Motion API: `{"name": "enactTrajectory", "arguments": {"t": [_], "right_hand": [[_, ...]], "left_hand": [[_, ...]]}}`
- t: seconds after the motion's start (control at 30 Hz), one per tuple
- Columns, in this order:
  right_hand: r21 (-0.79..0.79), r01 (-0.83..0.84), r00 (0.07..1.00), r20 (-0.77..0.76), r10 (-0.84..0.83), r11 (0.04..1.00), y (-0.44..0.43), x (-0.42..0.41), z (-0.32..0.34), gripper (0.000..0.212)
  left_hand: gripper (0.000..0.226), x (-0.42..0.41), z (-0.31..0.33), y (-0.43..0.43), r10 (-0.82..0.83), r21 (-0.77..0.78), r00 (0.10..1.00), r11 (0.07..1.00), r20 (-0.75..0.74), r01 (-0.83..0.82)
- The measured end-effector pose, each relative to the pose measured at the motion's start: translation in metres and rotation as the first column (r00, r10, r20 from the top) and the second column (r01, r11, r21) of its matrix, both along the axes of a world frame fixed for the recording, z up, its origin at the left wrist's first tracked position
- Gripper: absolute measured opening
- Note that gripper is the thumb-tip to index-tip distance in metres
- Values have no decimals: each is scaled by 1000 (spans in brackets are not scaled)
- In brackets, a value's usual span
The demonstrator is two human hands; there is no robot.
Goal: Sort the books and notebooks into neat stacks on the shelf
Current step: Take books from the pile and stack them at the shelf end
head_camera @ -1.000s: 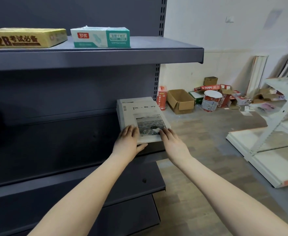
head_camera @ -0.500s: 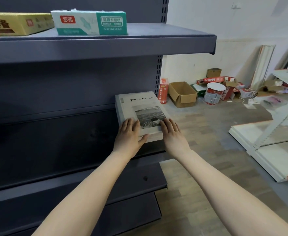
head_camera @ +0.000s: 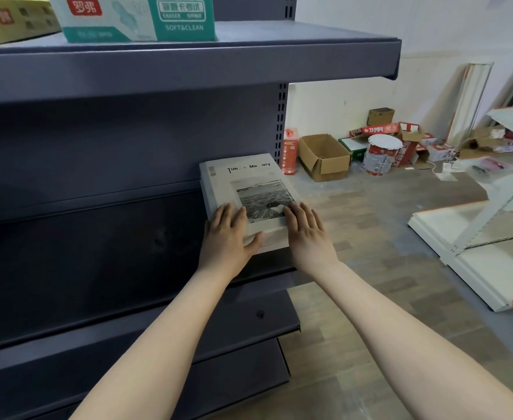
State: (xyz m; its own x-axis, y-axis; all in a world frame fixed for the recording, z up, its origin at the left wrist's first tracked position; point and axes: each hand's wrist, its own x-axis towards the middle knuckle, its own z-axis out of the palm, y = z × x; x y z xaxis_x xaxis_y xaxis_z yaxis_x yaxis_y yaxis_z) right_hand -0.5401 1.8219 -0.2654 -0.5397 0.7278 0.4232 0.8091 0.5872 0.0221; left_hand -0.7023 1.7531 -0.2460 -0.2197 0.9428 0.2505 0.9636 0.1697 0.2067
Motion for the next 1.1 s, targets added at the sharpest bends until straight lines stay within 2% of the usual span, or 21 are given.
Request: {"name": "enactTrajectory", "arguments": {"t": [0.23, 0.53, 0.93, 1.1], "right_hand": [[7, -6, 1000, -9, 6, 1000, 8, -4, -2, 70], [40, -4, 1000, 4, 4, 999, 6, -6, -2, 71], [6, 26, 999, 25, -26, 1000, 4, -7, -5, 78], [-121, 33, 994, 111, -19, 992, 1, -3, 9, 92]], "left_hand": [[70, -2, -1, 6, 20, 24, 999, 999, 38, -21], [71, -5, -1, 10, 10, 20, 999, 1000, -34, -9], [71, -9, -1, 11, -41, 20, 998, 999, -44, 42], [74, -10, 5, 11, -56, -64, 997, 997, -55, 52]]}}
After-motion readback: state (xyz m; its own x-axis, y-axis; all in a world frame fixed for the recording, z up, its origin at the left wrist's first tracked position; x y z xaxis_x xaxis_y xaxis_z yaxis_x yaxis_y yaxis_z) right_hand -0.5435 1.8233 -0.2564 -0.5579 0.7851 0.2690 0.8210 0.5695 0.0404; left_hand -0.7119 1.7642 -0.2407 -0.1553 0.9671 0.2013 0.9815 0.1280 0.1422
